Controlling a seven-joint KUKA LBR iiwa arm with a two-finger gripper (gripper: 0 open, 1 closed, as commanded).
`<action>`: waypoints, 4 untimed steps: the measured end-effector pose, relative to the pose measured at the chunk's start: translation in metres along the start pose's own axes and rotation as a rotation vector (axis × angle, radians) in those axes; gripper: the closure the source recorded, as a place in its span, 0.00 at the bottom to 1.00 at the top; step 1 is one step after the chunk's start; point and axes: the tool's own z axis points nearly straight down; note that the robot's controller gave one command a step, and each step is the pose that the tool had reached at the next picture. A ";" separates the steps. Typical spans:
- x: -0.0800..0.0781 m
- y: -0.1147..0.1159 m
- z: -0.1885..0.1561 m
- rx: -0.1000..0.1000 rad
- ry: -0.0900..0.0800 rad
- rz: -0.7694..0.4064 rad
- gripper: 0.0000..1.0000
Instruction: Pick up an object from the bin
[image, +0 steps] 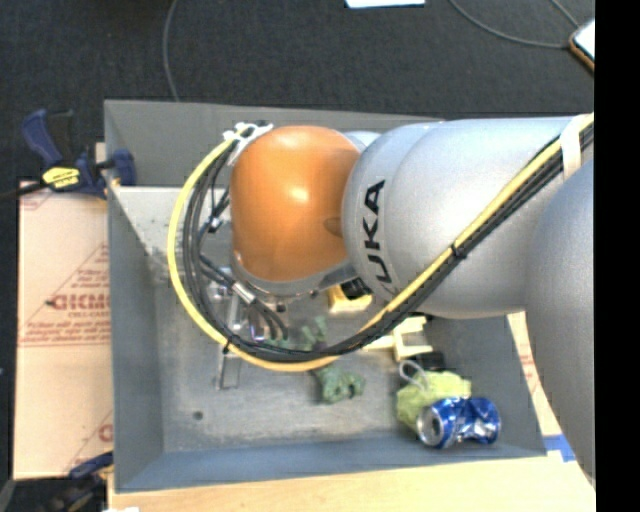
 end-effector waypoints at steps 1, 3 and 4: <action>0.000 0.000 0.000 0.000 0.000 0.000 0.00; -0.033 0.007 0.028 -0.005 -0.009 0.091 1.00; -0.033 0.007 0.028 -0.005 -0.009 0.091 1.00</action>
Offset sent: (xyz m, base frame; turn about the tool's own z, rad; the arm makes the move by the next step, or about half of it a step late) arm -0.0319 -0.0433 -0.0299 -0.0214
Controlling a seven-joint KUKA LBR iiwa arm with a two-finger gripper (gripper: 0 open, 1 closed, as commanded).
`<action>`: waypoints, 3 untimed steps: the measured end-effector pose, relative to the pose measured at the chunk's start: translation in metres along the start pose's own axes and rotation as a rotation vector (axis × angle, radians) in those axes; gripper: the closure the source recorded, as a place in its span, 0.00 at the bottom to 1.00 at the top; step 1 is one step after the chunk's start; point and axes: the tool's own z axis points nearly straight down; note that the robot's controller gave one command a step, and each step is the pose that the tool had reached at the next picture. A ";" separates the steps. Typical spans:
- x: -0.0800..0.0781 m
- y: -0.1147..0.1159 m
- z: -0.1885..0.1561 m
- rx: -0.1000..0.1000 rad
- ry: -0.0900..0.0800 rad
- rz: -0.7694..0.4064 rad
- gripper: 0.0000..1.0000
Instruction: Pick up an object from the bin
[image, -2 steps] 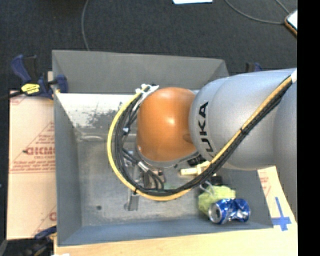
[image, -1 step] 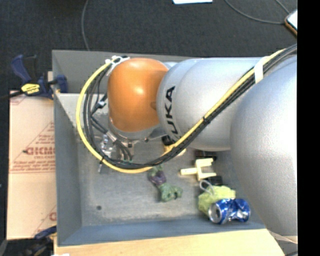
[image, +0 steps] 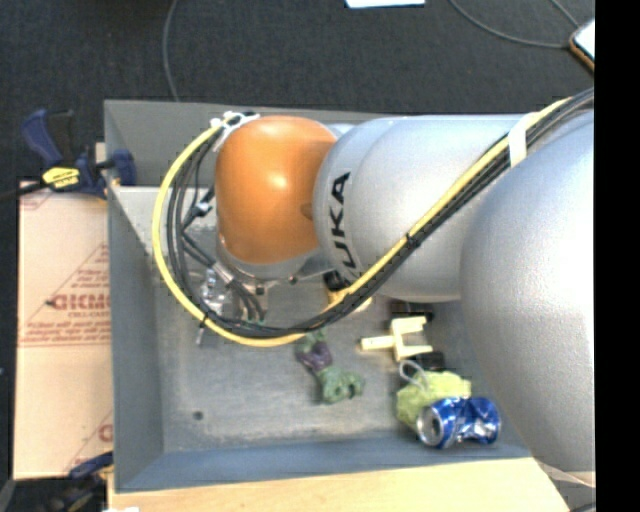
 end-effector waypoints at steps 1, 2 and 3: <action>-0.026 -0.001 0.003 -0.001 -0.001 -0.033 1.00; -0.047 -0.035 0.090 0.002 0.005 -0.282 1.00; -0.037 -0.079 0.059 -0.003 -0.021 -0.248 0.00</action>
Offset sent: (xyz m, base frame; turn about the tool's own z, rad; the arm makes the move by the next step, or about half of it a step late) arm 0.0456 -0.0346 -0.0865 -0.2847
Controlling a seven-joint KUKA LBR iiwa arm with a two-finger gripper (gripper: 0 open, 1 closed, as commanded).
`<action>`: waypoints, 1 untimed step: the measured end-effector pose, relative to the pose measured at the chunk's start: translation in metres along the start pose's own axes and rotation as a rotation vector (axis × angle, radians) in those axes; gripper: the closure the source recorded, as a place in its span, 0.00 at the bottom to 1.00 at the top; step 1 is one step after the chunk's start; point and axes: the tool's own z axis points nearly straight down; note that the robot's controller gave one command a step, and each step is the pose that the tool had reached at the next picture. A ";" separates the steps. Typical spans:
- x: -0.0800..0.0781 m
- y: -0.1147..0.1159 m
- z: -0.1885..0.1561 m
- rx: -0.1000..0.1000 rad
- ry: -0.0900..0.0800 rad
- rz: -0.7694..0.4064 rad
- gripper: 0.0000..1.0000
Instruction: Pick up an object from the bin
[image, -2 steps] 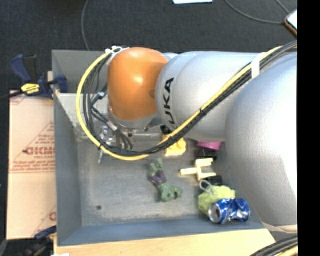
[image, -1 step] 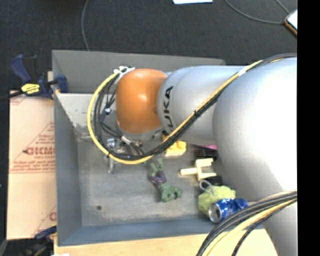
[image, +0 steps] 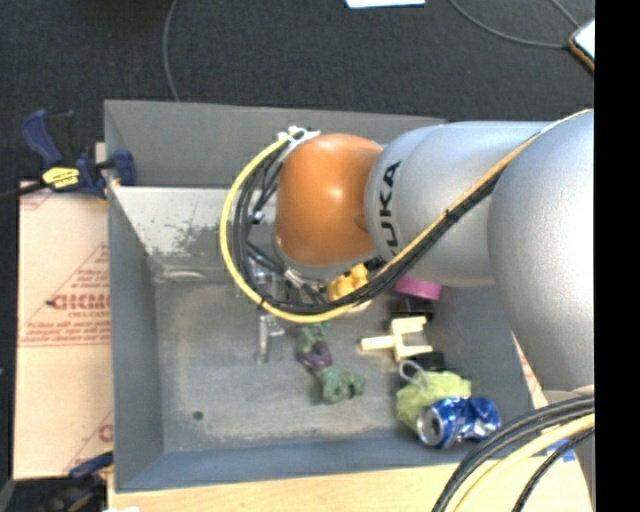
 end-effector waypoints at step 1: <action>0.000 0.001 0.000 -0.001 0.001 0.000 0.00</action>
Offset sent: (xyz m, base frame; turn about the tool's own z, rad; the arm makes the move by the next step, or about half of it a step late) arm -0.0261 -0.0327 -0.0213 -0.0245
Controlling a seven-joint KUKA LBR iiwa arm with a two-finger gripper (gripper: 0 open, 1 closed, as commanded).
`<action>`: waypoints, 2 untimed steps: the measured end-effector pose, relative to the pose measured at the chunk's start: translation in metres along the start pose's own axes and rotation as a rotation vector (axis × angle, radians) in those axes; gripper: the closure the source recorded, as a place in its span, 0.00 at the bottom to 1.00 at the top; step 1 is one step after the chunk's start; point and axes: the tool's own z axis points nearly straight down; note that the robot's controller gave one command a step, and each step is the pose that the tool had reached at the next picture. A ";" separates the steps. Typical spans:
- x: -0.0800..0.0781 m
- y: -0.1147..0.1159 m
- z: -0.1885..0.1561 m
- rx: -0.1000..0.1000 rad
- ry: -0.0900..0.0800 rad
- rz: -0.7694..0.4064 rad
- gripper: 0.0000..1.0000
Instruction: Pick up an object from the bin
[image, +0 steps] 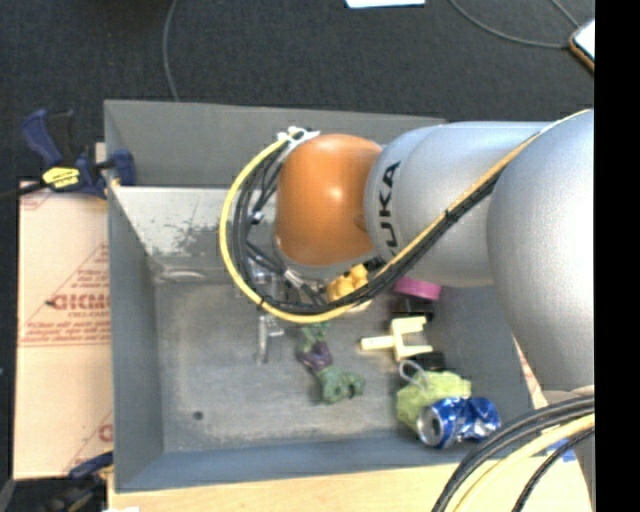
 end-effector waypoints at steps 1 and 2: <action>0.030 -0.030 0.019 0.002 -0.003 -0.023 0.00; 0.032 -0.037 0.021 0.001 -0.002 -0.026 0.00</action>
Offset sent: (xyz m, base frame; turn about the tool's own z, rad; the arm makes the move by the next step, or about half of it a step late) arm -0.0253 -0.0568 -0.0255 -0.0307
